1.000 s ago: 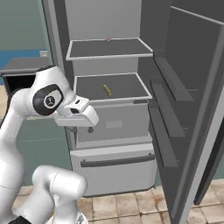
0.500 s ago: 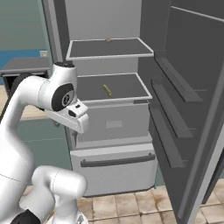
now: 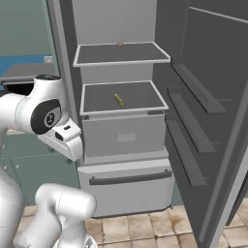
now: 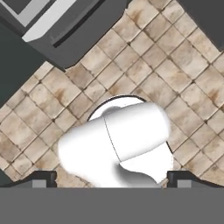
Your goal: Retrieve the butter from the fridge and place it on a plate on the dining table. Then retrieve the butter knife by the fridge and place it near the plate.
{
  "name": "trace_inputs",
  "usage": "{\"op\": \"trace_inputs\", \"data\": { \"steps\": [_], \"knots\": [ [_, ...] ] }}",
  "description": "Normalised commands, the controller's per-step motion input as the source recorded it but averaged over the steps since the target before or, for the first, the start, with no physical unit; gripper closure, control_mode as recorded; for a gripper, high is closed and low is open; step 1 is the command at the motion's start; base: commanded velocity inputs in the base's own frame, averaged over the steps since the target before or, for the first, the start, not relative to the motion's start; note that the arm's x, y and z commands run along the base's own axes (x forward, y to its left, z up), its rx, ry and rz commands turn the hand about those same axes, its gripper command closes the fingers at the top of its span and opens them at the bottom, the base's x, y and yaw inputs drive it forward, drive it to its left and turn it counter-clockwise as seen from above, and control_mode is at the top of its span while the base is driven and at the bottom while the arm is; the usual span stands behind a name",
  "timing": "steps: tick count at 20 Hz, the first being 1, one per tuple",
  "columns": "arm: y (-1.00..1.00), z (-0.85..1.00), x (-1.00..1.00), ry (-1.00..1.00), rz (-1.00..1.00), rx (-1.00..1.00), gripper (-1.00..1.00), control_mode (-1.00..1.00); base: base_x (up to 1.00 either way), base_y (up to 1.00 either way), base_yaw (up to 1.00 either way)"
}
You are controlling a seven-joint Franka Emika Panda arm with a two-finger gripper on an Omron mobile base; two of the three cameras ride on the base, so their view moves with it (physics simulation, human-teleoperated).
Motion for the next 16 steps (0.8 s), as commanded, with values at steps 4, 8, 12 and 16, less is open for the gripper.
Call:
{"op": "trace_inputs", "data": {
  "steps": [4,8,12,16],
  "knots": [
    [-0.30,-0.12,-0.14,-0.24,0.10,-0.11,-1.00,-1.00,0.00,0.00,0.00],
    [-0.06,0.00,0.00,-0.02,0.05,-0.05,-1.00,-1.00,0.00,0.00,0.00],
    [0.00,0.00,0.00,0.00,0.00,0.00,-1.00,-1.00,0.00,0.00,0.00],
    [0.00,0.00,0.00,0.00,0.00,0.00,-1.00,-1.00,0.00,0.00,0.00]
  ]
}}
